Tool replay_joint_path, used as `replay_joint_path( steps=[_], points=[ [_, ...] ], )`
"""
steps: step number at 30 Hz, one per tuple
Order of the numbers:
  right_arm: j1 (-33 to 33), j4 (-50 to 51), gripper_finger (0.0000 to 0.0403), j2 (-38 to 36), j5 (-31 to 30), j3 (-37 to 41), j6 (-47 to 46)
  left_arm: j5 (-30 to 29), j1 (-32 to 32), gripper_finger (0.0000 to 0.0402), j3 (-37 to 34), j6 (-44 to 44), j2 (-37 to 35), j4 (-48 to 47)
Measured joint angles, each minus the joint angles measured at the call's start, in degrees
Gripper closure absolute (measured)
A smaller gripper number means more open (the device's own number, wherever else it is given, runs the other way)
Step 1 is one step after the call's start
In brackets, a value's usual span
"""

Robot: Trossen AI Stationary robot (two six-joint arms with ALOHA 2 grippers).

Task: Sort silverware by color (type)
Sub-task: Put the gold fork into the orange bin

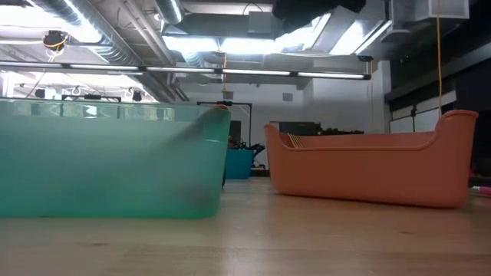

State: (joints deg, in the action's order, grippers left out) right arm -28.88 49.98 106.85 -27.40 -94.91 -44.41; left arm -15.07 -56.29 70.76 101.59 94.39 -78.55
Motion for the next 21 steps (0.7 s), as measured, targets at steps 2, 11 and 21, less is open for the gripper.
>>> replay_joint_path(
  steps=[2,11,21],
  points=[
    [0.0,-0.1,0.0278,0.0,0.0,0.0,0.1,0.0,0.0,0.0333,-2.2,1.9,0.0,3.0],
    [0.0,-0.2,0.0278,0.0,0.0,0.0,0.1,0.9,0.0,0.0333,-10.3,13.7,0.0,12.4],
    [0.0,-0.2,0.0278,0.0,0.0,0.0,0.1,1.1,0.0,0.0333,-15.8,17.0,0.0,22.6]
  ],
)
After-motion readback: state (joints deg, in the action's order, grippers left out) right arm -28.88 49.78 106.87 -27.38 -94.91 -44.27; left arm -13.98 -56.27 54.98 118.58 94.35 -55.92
